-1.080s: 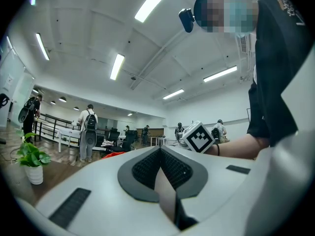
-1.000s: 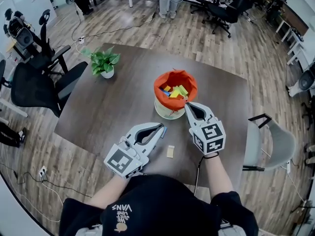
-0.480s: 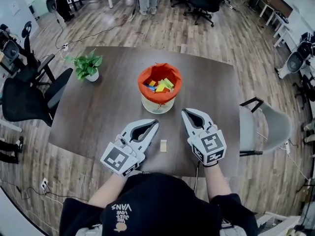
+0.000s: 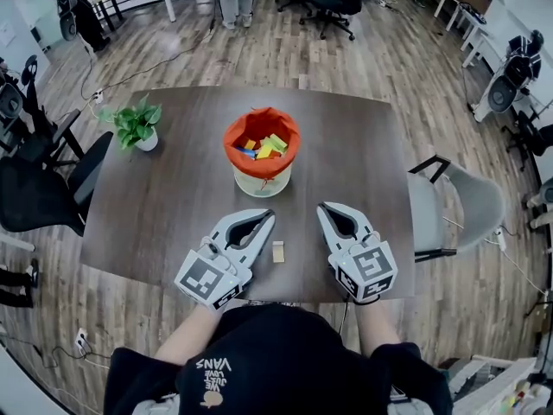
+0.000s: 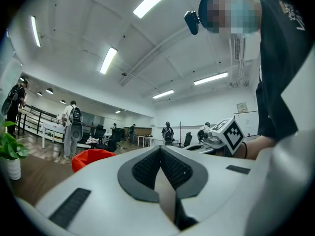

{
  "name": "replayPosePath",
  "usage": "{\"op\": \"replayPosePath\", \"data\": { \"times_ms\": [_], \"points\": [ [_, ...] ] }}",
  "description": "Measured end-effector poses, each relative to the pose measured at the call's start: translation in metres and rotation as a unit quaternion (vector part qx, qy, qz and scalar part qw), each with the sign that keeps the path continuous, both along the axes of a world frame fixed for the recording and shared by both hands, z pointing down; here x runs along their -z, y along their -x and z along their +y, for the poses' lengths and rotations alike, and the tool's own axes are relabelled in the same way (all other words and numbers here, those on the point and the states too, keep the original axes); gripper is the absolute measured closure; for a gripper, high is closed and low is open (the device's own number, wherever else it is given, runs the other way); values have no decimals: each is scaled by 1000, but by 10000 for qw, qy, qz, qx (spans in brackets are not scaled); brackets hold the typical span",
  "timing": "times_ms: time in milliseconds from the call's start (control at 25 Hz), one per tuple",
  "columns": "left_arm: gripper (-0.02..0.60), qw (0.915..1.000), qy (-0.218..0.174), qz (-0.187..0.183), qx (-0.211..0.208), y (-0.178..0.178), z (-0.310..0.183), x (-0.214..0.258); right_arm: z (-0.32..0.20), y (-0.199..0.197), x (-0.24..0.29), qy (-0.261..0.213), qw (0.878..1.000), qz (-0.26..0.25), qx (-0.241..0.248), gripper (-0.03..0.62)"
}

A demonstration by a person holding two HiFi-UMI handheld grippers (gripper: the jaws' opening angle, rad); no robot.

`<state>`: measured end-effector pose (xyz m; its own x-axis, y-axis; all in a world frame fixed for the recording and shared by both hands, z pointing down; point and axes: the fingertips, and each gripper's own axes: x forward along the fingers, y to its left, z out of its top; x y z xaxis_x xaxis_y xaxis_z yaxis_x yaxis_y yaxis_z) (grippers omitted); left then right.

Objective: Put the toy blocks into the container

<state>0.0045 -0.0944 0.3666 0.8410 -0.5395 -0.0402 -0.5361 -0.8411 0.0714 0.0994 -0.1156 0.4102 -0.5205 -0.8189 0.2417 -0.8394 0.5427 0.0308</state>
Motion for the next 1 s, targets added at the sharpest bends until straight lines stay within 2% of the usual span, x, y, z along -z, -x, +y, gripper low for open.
{"op": "replayPosePath", "data": {
  "times_ms": [640,1000],
  "points": [
    [571,9999,1,-125,17,1,9,-3,9,12,3,-42,9999,-57,123,576],
    [571,10000,-8,37,-2,1,9,-1,9,11,6,-67,9999,-42,127,576]
  ]
}}
